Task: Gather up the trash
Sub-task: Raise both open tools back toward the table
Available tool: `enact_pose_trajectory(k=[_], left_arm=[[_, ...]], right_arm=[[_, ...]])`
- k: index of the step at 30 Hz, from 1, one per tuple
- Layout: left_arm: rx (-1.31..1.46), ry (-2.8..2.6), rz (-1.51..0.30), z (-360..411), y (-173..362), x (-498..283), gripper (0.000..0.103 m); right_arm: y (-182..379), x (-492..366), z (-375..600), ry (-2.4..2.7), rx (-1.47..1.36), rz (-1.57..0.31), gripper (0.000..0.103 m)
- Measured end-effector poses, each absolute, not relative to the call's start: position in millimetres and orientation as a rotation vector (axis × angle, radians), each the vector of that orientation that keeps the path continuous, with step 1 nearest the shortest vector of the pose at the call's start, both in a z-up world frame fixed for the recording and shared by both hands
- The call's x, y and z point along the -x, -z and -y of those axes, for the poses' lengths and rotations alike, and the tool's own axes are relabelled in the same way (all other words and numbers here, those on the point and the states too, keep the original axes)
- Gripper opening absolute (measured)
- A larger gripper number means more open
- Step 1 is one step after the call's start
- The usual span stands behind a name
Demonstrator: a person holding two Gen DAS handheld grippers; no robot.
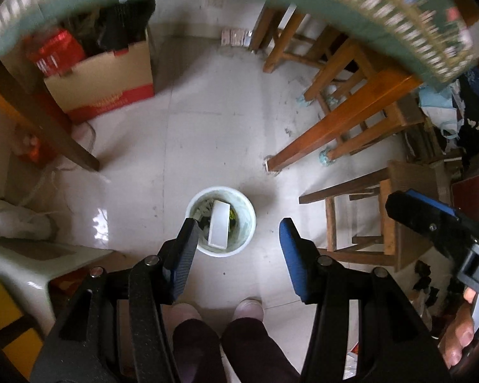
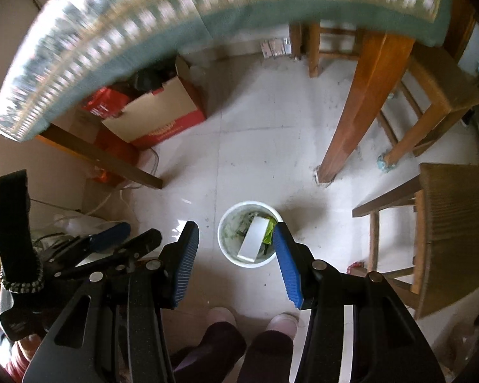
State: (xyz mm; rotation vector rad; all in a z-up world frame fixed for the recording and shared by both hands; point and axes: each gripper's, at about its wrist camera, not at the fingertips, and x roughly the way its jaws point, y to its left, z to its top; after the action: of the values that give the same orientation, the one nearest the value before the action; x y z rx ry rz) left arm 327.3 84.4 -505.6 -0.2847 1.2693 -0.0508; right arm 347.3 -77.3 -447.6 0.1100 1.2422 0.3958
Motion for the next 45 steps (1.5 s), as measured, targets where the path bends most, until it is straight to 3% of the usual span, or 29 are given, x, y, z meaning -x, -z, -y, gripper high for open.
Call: enact_pose_trajectory(k=[23, 28, 33, 36, 45], left_arm=[[0.234, 0.142, -0.761, -115, 150, -260, 0.051], [0.200, 0.162, -0.671, -122, 103, -240, 0.060], [0.143, 0.157, -0.563, -128, 63, -220, 0.091], [0.139, 0.148, -0.515, -131, 49, -214, 0.095], [0.120, 0.134, -0.479, -131, 39, -241, 0.095]], right_arm=[[153, -266, 78, -0.346, -0.094, -0.857, 0.045], [107, -244, 78, -0.306, -0.094, -0.739, 0.070], [71, -227, 79, -0.259, -0.093, -0.628, 0.077], [58, -224, 81, -0.235, -0.093, -0.580, 0.088], [38, -237, 93, -0.191, -0.095, -0.502, 0.094]])
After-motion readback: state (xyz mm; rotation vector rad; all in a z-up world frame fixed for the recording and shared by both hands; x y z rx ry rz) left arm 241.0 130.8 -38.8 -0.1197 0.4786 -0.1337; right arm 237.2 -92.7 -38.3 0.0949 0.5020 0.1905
